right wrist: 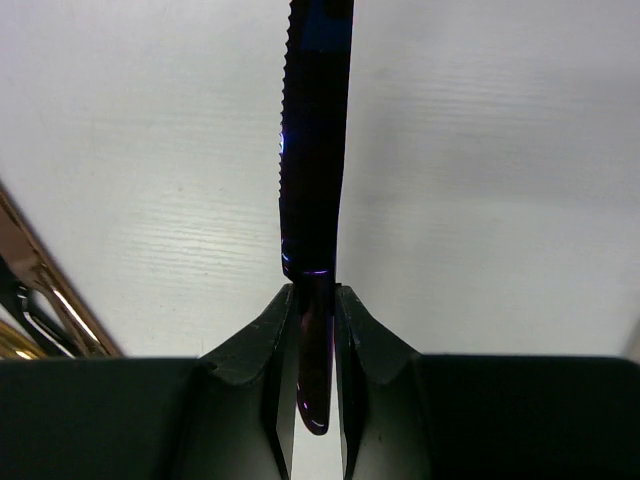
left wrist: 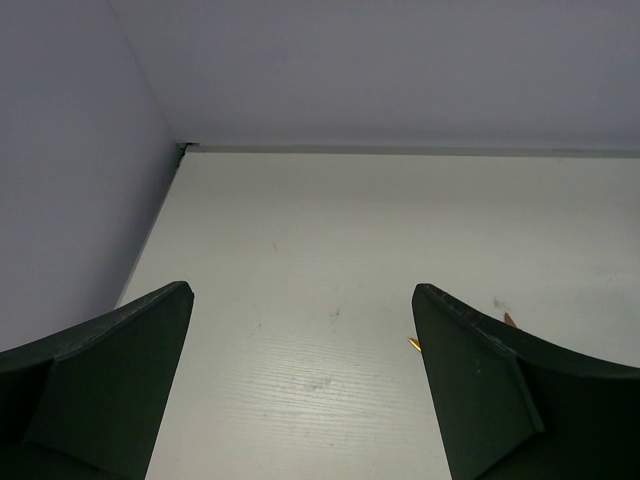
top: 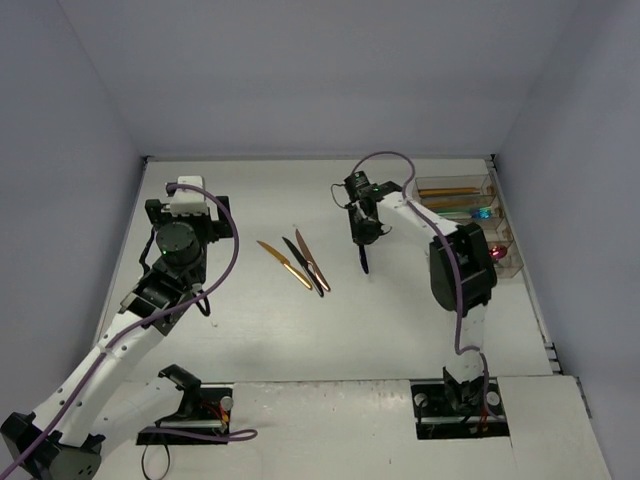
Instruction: Sort the eating utensils into containers
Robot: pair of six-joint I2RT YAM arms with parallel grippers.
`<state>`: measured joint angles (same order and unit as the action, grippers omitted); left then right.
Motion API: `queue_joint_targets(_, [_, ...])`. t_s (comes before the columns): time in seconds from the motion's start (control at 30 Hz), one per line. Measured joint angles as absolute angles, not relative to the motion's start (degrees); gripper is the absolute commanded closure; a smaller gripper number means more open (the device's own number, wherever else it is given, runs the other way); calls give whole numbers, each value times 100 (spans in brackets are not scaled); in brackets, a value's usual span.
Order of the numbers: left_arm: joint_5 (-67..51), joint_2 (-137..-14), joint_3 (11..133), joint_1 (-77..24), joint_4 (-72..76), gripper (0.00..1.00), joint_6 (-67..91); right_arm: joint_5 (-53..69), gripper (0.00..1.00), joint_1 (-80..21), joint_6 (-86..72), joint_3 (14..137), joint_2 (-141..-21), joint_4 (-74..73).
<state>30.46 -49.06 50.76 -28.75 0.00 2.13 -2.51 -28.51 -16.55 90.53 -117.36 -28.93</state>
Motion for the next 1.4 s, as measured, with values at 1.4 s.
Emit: queue_joint_targets(1.4, [3048,-4792,5076,-2875,-8,10,213,-1623,93,602,-6681,6521,-9586,-1088])
